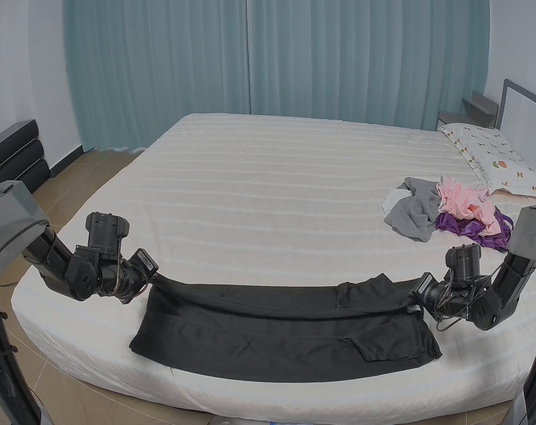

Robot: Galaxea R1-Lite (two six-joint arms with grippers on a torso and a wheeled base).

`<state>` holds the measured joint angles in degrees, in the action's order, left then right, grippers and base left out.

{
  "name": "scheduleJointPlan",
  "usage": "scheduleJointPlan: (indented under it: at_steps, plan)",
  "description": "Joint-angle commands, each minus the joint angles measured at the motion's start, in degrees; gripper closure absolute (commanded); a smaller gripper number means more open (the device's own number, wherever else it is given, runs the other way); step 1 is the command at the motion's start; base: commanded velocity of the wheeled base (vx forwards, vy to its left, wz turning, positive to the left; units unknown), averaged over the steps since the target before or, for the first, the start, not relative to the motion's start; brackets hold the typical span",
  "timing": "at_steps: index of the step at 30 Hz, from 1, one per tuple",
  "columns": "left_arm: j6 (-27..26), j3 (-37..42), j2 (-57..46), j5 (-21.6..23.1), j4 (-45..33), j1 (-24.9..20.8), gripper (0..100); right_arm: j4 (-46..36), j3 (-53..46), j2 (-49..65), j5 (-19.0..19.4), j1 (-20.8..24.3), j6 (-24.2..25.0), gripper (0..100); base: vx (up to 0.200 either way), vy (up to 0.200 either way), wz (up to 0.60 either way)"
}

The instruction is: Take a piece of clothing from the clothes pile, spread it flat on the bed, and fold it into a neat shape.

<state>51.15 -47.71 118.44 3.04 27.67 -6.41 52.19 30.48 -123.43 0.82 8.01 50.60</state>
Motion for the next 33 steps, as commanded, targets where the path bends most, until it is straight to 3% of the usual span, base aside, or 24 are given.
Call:
scheduleJointPlan:
  at_steps: [1, 11, 20, 28, 33]
  plan:
    - [0.0, -3.53, 0.47, -0.05, -0.43, 0.17, 100, -0.33, 1.78, 0.65, -0.11, -0.19, -0.07, 100, 0.0, 0.0, 0.0]
    - [0.0, -8.8, 2.41, 0.04, -0.51, 1.67, 100, -1.48, 4.06, 1.26, -0.03, -0.63, -0.33, 100, 0.0, 0.0, 0.0]
    - [-0.09, -24.18, 9.26, 0.04, -1.83, 3.25, 100, -1.83, 19.27, -4.36, -1.08, -1.86, 0.02, 100, 0.0, 0.0, 0.0]
    - [-0.61, -24.71, 12.34, -0.05, -1.04, 2.63, 100, -1.65, 19.71, -5.07, -2.66, -2.03, -0.24, 100, 0.0, 0.0, 0.0]
    - [-1.58, -20.4, 11.55, 0.04, -1.48, 2.9, 100, -1.39, 13.47, -3.75, -2.05, -1.33, -0.59, 100, 0.0, 0.0, 0.0]
